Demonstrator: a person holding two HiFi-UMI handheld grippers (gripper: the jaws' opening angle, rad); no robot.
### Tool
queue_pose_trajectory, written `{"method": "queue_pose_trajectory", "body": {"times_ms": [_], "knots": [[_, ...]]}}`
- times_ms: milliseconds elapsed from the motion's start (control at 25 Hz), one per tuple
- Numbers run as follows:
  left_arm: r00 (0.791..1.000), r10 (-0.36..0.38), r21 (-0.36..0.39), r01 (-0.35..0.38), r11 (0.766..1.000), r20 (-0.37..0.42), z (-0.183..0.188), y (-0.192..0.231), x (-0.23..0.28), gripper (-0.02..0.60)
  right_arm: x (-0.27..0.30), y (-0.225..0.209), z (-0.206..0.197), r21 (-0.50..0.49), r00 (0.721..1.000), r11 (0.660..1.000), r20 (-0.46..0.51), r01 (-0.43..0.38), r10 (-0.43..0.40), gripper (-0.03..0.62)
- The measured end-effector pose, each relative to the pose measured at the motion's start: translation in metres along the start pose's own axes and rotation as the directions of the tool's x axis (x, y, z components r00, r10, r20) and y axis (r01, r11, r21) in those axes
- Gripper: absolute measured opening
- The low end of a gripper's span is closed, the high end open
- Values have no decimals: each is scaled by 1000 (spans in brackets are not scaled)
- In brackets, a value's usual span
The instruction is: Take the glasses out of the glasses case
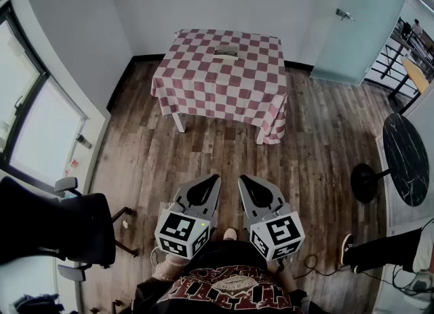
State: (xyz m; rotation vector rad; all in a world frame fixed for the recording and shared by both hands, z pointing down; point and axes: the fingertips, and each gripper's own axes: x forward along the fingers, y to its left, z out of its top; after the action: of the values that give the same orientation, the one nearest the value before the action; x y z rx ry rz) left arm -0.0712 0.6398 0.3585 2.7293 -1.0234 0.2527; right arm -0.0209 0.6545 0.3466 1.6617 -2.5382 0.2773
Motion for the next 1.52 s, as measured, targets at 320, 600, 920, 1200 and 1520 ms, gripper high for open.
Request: {"method": "queue_pose_trajectory", "body": {"times_ms": [320, 600, 920, 1200, 1520], "knots": [[1000, -1, -4, 1, 1000, 6, 0, -13, 4, 9, -12, -8, 3, 7, 1000, 1000, 25, -7, 7, 20], [999, 35, -17, -35, 999, 20, -6, -18, 7, 9, -18, -19, -4, -9, 1000, 1000, 10, -27, 27, 20], [997, 80, -25, -80, 997, 1, -14, -14, 6, 9, -13, -14, -9, -12, 995, 995, 0, -101, 101, 20], [995, 97, -37, -97, 995, -18, -16, 5, 11, 9, 7, -16, -8, -23, 994, 994, -20, -110, 110, 20], [998, 64, -44, -65, 997, -18, -7, 41, 36, 9, 49, -24, -4, -25, 995, 995, -39, -92, 91, 20]]}}
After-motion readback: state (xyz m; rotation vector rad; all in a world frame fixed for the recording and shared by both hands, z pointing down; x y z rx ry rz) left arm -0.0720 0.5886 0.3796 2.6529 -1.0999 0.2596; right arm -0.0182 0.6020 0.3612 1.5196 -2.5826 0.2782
